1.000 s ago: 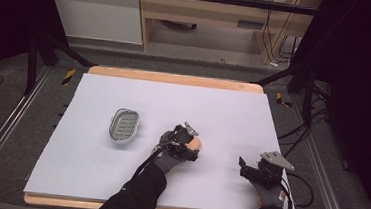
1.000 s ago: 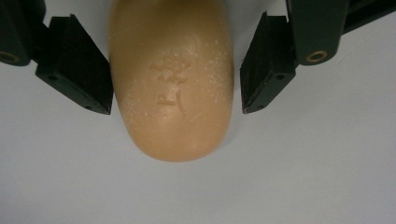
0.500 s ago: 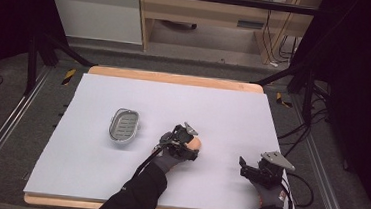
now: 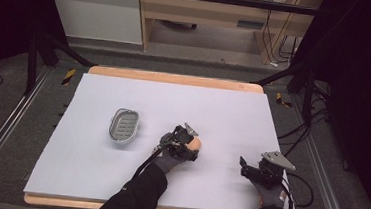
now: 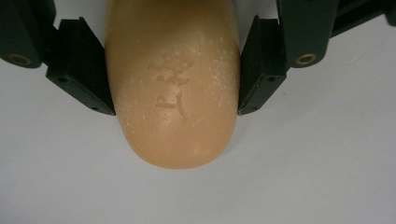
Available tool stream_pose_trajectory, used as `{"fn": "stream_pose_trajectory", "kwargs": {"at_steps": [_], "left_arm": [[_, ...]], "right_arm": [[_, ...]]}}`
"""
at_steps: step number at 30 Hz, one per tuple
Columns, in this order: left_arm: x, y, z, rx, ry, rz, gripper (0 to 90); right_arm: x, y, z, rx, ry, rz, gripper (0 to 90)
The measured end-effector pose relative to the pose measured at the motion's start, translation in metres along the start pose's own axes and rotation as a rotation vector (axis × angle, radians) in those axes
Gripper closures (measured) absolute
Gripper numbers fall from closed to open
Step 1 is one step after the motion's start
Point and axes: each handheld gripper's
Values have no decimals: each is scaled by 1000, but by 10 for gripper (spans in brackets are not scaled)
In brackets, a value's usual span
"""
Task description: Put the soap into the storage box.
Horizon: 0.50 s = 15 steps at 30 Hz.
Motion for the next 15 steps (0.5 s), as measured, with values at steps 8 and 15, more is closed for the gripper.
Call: {"fn": "stream_pose_trajectory", "kwargs": {"at_steps": [8, 15], "left_arm": [[1, 1, 1, -7, -11, 10, 316], [1, 1, 1, -8, -16, 13, 318]], "right_arm": [[-1, -1, -1, 2, -8, 5, 78], [-1, -1, -1, 2, -7, 5, 77]]}}
Point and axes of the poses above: each handheld gripper's, and its own axes: x roughly backward along the jaws, z roughly out of its top, y roughly to its right, and after that the axes turned 8 degrees about x, right-handed
